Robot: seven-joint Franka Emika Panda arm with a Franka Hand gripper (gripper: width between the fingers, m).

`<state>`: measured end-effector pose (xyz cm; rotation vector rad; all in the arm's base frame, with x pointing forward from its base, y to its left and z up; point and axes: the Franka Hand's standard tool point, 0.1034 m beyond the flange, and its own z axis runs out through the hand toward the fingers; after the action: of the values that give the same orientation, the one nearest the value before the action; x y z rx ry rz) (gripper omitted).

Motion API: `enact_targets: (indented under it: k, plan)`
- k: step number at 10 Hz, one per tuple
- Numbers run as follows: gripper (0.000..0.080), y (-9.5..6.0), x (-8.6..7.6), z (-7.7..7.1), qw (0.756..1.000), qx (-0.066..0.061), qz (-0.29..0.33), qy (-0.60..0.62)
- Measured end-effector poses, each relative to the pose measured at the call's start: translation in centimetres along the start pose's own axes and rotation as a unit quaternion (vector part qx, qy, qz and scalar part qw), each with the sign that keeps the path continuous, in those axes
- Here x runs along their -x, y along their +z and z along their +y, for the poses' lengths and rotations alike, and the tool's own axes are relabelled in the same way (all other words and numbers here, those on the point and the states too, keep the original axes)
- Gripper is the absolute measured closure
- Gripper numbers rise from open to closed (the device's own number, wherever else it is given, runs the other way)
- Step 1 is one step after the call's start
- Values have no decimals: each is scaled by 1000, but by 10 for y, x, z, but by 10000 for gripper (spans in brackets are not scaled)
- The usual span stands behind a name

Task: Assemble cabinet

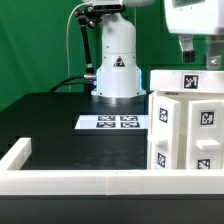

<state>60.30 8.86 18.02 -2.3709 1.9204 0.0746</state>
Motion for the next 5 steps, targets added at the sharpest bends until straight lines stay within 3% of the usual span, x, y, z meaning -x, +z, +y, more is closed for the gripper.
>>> enact_targets:
  k: [5]
  plan:
    - [3,-1,0,-3,978,-2,0,-211]
